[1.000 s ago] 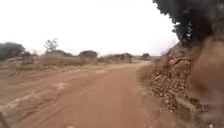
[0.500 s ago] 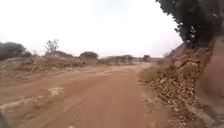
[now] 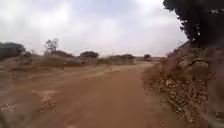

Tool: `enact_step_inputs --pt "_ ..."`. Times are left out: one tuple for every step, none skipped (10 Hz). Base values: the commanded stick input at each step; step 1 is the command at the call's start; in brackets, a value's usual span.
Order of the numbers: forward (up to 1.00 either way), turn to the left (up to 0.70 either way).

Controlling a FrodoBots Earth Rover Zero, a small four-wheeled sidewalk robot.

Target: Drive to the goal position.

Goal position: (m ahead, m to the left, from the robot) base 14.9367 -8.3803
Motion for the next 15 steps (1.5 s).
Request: enact_step_inputs --pt "0.50 -0.19" --pt "0.50 -0.42" --pt "0.50 -0.24" --pt "0.50 -0.03" --pt "0.50 0.00" --pt "0.50 0.00" --pt "0.50 0.00" --pt "0.50 0.00" --pt "0.50 0.00" --pt "0.50 0.00" --pt "0.50 0.00" --pt "0.50 0.00" --pt "0.50 0.00" --pt "0.50 0.00" --pt "0.50 0.00"
